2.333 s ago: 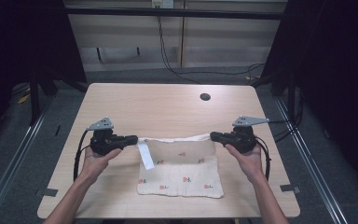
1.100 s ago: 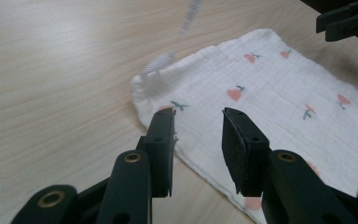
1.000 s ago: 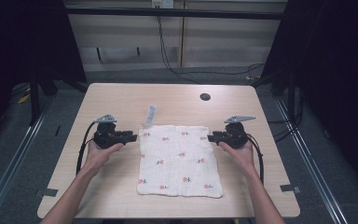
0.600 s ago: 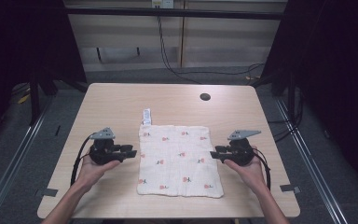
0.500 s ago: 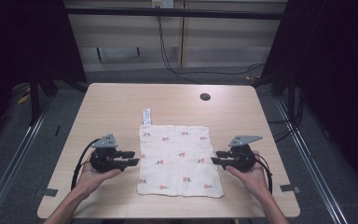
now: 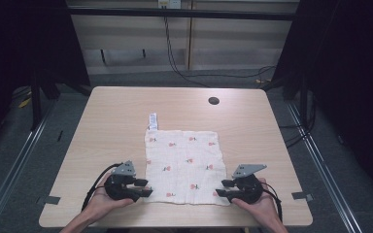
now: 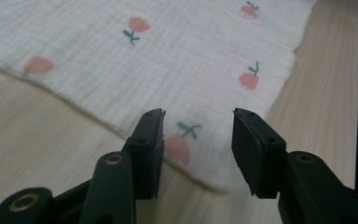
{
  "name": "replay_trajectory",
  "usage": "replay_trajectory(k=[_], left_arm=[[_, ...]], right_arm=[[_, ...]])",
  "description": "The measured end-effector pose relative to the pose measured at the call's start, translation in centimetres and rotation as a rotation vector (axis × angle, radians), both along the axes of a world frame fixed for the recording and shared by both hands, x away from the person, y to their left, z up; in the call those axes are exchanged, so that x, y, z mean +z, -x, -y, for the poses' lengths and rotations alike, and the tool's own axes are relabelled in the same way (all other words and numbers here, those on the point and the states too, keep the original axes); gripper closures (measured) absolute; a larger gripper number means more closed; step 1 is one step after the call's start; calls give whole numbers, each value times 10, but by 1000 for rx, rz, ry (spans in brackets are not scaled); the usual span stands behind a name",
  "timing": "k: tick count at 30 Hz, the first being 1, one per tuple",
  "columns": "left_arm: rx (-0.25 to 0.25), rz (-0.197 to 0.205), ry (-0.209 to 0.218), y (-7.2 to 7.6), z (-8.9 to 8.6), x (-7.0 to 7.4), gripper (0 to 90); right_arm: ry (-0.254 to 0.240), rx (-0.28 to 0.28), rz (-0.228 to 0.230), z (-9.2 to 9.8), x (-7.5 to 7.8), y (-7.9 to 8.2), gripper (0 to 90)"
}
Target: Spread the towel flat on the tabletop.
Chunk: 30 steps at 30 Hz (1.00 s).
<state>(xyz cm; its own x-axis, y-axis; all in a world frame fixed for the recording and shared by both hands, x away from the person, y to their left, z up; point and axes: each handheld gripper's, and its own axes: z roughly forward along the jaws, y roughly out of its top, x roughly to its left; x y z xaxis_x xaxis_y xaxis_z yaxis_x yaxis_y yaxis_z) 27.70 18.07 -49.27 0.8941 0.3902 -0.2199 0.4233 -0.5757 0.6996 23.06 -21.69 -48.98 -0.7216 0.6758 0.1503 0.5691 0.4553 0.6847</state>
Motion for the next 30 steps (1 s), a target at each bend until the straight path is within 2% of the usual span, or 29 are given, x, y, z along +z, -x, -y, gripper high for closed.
replay_trajectory(k=[1, 2, 3, 4, 5, 6, 8, 10, 11, 12, 13, 15, 17, 19, 20, 23, 24, 26, 30], left_arm=[[-6, 2, 5, 1, 2, -1, 529], [-14, 12, -10, 3, 3, -1, 530], [-4, 29, -13, 6, 4, -2, 538], [-12, 33, -4, 8, 4, -3, 551], [-31, 27, -22, 9, 4, -4, 556], [-30, 41, -9, 11, 3, -6, 553], [-34, 33, -9, 13, 0, -5, 551], [-42, 52, -13, 17, -1, -6, 545], [-47, 90, -38, 19, -2, -5, 564], [-50, 121, -46, 21, -2, -5, 634], [-49, 123, -50, 21, -3, -5, 663], [-41, 144, -56, 21, -5, -6, 725], [-33, 133, -60, 20, -8, -5, 783], [-31, 128, -66, 20, -10, -5, 846], [-31, 124, -63, 20, -11, -5, 862], [-37, 92, -71, 17, -12, -3, 886], [-39, 91, -80, 17, -12, -2, 888], [-41, 75, -73, 18, -14, -2, 890], [-40, 37, -66, 19, -16, -2, 894]], right_arm=[[-6, 4, 10, 0, -1, -1, 566], [0, -3, 14, 0, 0, -2, 566], [4, -7, 22, 0, 0, -4, 567], [2, -8, 23, 0, -1, -5, 567], [2, -12, 23, 1, -1, -6, 568], [8, -15, 20, 1, -1, -7, 569], [11, -12, 23, 1, -2, -7, 570], [27, -17, 30, 1, -2, -7, 566], [26, -16, 18, 1, -2, -7, 560], [14, -18, 15, 1, -3, -8, 549], [10, -19, 2, 1, -4, -9, 541], [24, -6, 16, -1, -4, -9, 538], [49, 3, 17, -5, -5, -9, 540], [68, 19, 40, -8, -6, -7, 572], [94, 19, 57, -10, -6, -5, 620], [94, 32, 61, -11, -5, -3, 741], [101, 37, 48, -11, -4, -3, 797], [79, 39, 19, -10, -4, -3, 883], [53, 57, -22, -9, -3, 1, 897]])
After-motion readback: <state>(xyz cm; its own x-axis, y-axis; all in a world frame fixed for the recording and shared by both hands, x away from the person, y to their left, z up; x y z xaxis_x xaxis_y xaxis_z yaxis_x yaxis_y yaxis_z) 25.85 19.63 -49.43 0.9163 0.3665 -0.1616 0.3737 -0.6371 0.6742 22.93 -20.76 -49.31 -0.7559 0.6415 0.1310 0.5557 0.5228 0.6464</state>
